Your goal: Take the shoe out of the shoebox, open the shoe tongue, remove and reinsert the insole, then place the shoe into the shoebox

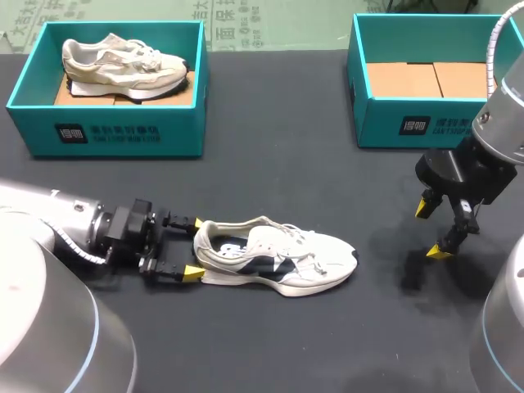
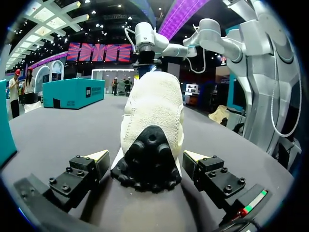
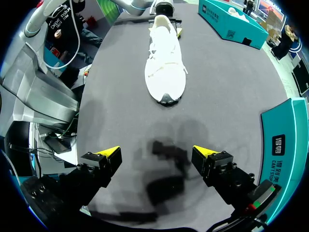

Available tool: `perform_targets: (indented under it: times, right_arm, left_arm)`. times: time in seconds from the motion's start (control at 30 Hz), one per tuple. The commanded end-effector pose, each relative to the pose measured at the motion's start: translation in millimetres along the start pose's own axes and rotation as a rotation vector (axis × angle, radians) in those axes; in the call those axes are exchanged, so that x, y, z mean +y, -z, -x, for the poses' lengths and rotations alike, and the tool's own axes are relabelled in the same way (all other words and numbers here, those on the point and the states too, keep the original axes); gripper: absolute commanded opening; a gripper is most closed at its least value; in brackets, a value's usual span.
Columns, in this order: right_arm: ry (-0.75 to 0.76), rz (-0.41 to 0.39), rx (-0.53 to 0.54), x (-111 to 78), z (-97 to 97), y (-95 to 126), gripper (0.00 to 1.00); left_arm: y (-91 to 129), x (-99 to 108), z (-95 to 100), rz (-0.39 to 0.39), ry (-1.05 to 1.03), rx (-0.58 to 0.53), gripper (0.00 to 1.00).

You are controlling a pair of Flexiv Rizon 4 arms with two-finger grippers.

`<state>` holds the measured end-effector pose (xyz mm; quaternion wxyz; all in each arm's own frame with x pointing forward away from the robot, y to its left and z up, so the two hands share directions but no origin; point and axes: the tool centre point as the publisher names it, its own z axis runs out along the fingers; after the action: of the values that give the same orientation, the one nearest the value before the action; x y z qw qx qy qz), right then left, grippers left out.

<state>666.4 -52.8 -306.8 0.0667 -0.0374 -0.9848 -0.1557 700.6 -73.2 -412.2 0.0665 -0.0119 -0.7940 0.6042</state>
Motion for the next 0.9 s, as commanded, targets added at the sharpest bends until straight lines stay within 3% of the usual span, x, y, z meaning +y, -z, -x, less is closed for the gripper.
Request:
perform_targets:
  times: [0.03,0.9]
  right_arm:
    - [0.0,-0.001,-0.001,-0.4,-0.9,0,1.0]
    - [0.0,-0.001,-0.001,-0.4,-0.9,0,1.0]
  left_arm:
    - [-6,0,-1.1,0.003,0.0,0.001,1.0]
    - [-28,2,-5.5,0.002,0.012,-0.002,1.0]
